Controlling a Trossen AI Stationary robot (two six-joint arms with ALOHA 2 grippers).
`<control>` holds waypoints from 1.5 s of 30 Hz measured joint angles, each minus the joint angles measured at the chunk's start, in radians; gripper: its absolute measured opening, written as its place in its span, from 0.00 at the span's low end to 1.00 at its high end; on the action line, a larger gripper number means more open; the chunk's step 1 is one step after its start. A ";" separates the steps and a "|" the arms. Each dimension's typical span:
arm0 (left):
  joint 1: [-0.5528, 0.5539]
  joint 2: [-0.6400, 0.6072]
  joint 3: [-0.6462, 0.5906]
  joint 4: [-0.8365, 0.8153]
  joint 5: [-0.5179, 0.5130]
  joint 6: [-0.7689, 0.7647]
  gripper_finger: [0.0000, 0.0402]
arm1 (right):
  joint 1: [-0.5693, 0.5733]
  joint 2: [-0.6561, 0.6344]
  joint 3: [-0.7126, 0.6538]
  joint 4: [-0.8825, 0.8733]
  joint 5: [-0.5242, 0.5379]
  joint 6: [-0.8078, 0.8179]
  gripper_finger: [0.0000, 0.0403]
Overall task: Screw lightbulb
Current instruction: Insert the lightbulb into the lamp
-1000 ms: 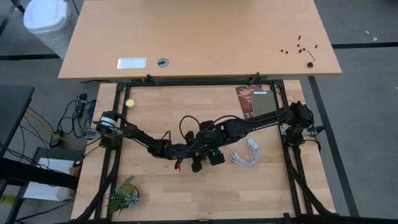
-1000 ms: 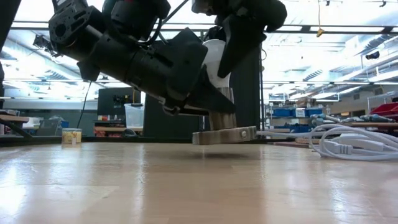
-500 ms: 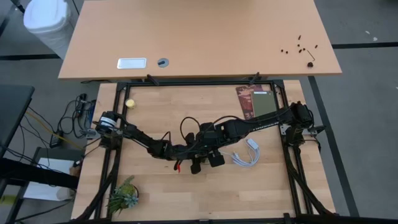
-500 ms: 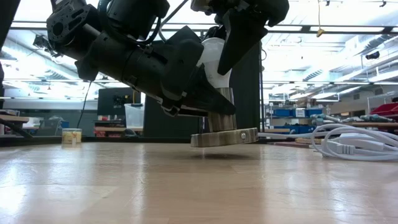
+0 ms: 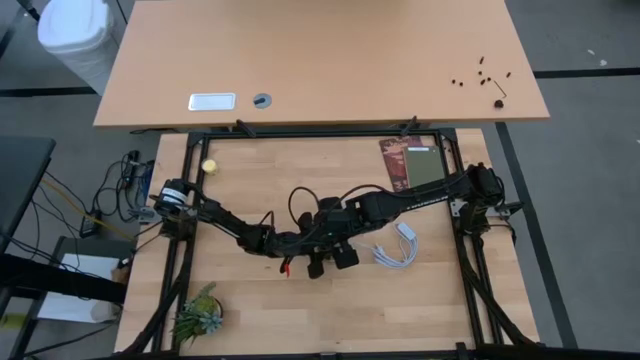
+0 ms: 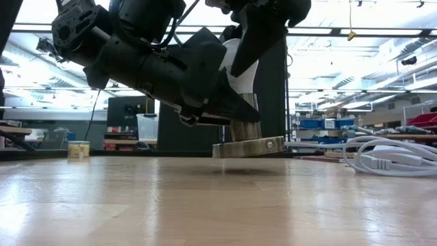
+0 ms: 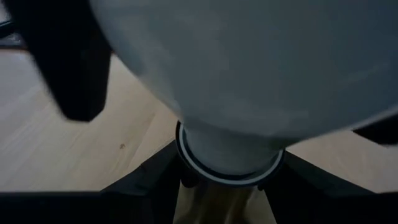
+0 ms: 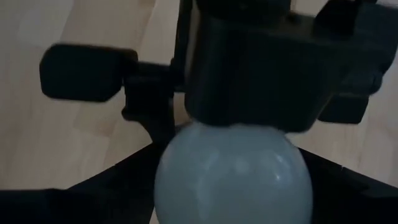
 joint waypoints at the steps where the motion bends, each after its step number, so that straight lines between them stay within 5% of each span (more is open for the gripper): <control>1: 0.000 0.000 0.000 0.000 0.000 -0.007 0.51 | 0.000 0.000 0.000 0.007 0.000 0.000 0.78; 27: 0.001 0.002 0.000 -0.025 0.003 -0.021 0.51 | 0.000 0.000 0.002 -0.076 0.016 0.068 0.69; 37: -0.001 0.000 0.000 -0.005 -0.006 0.005 0.51 | 0.001 0.000 0.000 -0.142 0.015 -0.183 0.79; 45: -0.012 0.000 0.000 -0.010 -0.005 0.032 0.50 | 0.015 0.000 -0.016 -0.106 0.015 -0.402 0.75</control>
